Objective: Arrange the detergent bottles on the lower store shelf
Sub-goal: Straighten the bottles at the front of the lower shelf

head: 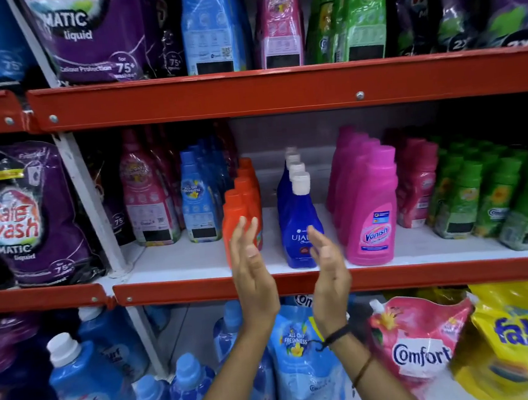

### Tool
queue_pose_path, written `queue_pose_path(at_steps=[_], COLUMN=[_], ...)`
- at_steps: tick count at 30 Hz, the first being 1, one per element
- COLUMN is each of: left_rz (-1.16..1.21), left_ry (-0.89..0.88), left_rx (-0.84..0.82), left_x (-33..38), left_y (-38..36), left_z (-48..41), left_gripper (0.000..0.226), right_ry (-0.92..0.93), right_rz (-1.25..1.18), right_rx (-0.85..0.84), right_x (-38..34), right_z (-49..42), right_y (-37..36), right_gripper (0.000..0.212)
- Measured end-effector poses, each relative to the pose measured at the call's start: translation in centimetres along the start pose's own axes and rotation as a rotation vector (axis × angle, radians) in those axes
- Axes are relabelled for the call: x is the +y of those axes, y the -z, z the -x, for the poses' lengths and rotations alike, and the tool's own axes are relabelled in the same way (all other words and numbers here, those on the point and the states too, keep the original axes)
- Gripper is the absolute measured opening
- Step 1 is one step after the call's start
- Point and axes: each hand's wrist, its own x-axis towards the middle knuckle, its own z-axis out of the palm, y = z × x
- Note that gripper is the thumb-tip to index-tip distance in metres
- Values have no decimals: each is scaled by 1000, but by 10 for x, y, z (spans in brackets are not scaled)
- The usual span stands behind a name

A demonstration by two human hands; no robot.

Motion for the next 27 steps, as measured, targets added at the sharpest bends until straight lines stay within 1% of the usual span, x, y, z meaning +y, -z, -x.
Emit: queue_pose_path(at_steps=[2,3,5,6,7,10,11,12,14,16,20,21,24,27], left_rz=[-38,-30,-57,-83,-93,-48,-39,-24,-32,-44,-33,-28,-6,-25], left_ry=[35,92,201,242,280,362,376,379,373,364,355,360,381,385], left_rx=[61,69,54,30,11,-66,-89,-117,-151,-177,-229,-239,-239,-240], left_x=[0,0,-5,-10,-14,-21,-22,-23,-23,-21,-23,-24,-26,-20], left_y=[12,18,27,32,35,41,42,43,43,43,47,48,49,49], left_z=[-8,-13,-24,-29,-34,-41,-43,-44,-45,-45,-44,-44,-45,-43], left_gripper=[60,61,58,60,64,76,76,73,68,69,71,72,70,69], right_ry=[-15,-39,-114,-152,-198,-326,-340,-344,-340,-332,-325,-331,-347,-361], right_rz=[1,29,94,108,96,38,28,19,-9,-59,-88,-87,-98,-107], right_rx=[-157,-218,-279,-287,-288,-253,-243,-237,-218,-193,-162,-159,-158,-150], right_x=[-1,0,3,6,8,13,13,13,10,13,17,16,17,14], right_z=[8,9,6,3,2,-4,-5,-7,-8,-9,-11,-11,-12,-11], right_y=[-20,-29,-47,-54,-60,-73,-75,-76,-76,-74,-73,-74,-73,-72], right_gripper=[62,59,51,51,57,94,100,100,89,75,60,60,69,63])
